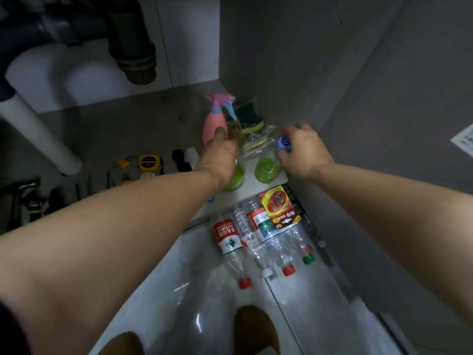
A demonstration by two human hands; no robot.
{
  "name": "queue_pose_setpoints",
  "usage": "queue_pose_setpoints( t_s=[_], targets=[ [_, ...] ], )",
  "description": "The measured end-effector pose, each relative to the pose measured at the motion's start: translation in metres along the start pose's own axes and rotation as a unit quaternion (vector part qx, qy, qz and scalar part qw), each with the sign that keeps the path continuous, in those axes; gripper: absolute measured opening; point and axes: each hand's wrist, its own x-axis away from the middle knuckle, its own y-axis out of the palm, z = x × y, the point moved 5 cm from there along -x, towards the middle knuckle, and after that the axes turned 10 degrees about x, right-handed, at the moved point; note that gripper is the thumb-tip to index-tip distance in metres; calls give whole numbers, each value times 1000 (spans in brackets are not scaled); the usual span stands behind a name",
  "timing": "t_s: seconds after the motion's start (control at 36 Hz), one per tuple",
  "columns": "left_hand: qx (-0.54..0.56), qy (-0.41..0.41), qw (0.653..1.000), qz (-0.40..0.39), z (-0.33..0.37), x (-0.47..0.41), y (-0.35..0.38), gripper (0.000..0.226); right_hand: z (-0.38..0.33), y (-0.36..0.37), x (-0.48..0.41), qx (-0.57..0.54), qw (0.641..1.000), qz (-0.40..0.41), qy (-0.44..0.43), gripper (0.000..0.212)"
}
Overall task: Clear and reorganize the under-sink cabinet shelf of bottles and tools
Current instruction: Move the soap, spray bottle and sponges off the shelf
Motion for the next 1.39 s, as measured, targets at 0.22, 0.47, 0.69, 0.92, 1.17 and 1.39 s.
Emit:
queue_pose_setpoints(
  t_s=[0.22, 0.47, 0.69, 0.92, 1.17, 1.39],
  targets=[
    [56, -43, 997, 6, 6, 43, -22, 19, 7, -42, 47, -51, 998, 37, 29, 20],
    [119, -33, 991, -51, 69, 110, -31, 14, 44, -80, 165, -122, 988, 7, 92, 41],
    [207, -41, 972, -103, 111, 153, 3, 9, 88, -44, 254, -54, 986, -96, 129, 28],
    [265, -58, 952, -141, 114, 169, 43, 7, 119, 22, 283, -23, 961, -191, 198, 11],
    [235, -68, 947, -207, 100, 174, 79, 11, 115, 55, 272, -14, 966, -160, 201, 18],
    [248, -110, 931, -243, 89, 182, 95, 20, 107, 57, 273, -24, 964, -136, 227, 34]
  ],
)
